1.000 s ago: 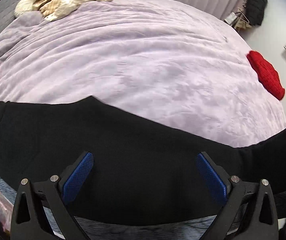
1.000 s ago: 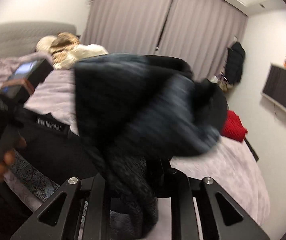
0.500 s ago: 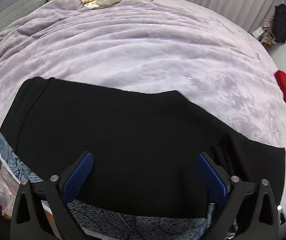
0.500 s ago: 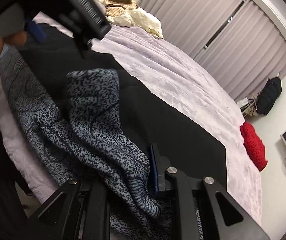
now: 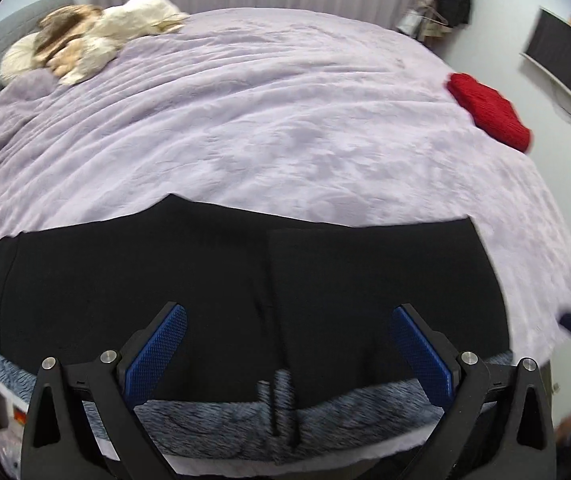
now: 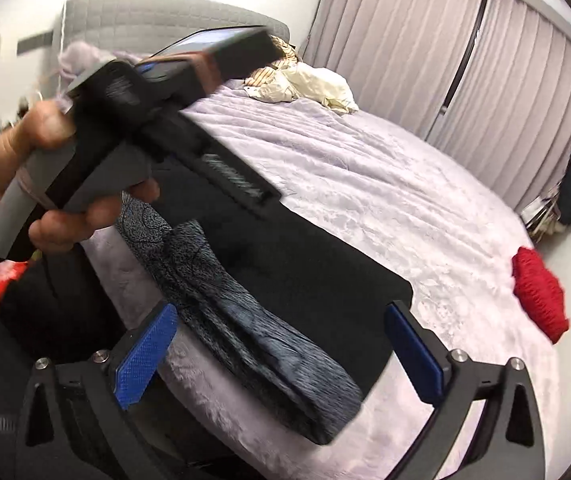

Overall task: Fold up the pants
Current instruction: 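Lay the cuffs onto the pants with the right gripper while the left gripper holds the waistband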

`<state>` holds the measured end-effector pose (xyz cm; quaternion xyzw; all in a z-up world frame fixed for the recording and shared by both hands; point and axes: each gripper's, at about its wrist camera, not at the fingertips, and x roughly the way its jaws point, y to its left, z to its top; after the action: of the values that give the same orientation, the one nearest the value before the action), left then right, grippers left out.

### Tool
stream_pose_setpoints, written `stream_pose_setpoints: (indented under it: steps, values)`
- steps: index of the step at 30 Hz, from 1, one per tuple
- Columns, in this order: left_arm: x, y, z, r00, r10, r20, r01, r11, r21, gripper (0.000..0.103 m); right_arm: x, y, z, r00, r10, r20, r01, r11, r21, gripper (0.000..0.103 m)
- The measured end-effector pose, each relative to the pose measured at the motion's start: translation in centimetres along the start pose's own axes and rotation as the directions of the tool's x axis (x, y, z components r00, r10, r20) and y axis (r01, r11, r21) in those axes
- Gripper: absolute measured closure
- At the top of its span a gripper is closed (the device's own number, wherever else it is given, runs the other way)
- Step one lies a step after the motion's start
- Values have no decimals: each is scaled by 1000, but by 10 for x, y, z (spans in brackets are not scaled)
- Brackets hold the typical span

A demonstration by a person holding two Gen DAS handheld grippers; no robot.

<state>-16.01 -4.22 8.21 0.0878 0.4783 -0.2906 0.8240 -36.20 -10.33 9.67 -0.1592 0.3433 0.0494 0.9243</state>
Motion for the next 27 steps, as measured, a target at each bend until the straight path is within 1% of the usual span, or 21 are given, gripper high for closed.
stream_pose_setpoints:
  steps: [1,4,5,6,7,8,9,10,11,13,14,15,16,18,20,22,23,25,26,27]
  values:
    - [0,-8,-3,1000,-24,3,24,999,33,0,4,-14,-1,1000,8,-13,-8,1000,14,0]
    - [13,-29,-18,999,-46,-12,48,988,145,0,25,-51,-9,996,50,-77,-43,996,80,0]
    - [21,-31,-23,999,-27,-23,31,986,167,0,33,-59,-11,994,80,-81,-71,992,103,0]
    - [36,-30,-28,997,51,-50,-41,983,178,0,39,-62,-13,991,104,-80,-95,989,115,0]
    - [49,-24,-31,994,73,-85,-58,985,160,0,48,-64,-16,988,124,-90,-113,986,121,0]
    - [56,-14,-33,994,22,-105,-10,994,113,0,61,-60,-19,982,139,-129,-124,986,114,0]
    - [57,-6,-33,995,-14,-101,22,997,78,0,79,-54,-24,970,142,-199,-126,988,90,0]
    - [55,-4,-33,995,-8,-96,16,997,78,0,93,-48,-30,958,128,-256,-118,991,56,0]
    - [51,-5,-33,996,-1,-88,9,996,85,0,95,-45,-31,958,134,-255,-125,991,50,0]
    - [36,-3,-33,998,23,-62,-17,996,86,0,84,-50,-25,963,152,-224,-141,988,61,0]
    - [30,0,-32,998,37,-49,-33,997,75,0,73,-55,-19,970,142,-200,-135,990,49,0]
    - [24,5,-32,998,46,-39,-44,997,58,0,62,-59,-14,978,129,-166,-125,992,30,0]
    - [19,12,-30,999,39,-31,-38,999,30,0,49,-63,-7,985,124,-123,-124,992,10,0]
    - [16,24,-29,999,28,-29,-28,1000,-11,0,32,-69,5,986,147,-73,-149,989,-13,0]
    - [25,34,-29,996,58,-63,-61,997,-41,0,30,-73,15,982,178,-67,-181,983,-38,0]
    - [30,41,-31,997,17,-81,-23,997,-77,0,47,-70,18,961,245,-125,-256,964,-76,0]
    - [29,44,-32,997,5,-77,-12,996,-92,0,63,-61,18,949,252,-188,-275,956,-106,0]
    - [22,48,-34,998,2,-64,-9,995,-100,0,99,-38,13,927,205,-315,-270,946,-178,0]
    - [19,49,-35,998,14,-61,-20,995,-97,0,109,-31,11,920,204,-335,-284,936,-210,0]
    - [17,50,-36,998,23,-59,-28,995,-94,0,113,-28,13,917,231,-326,-309,927,-213,0]
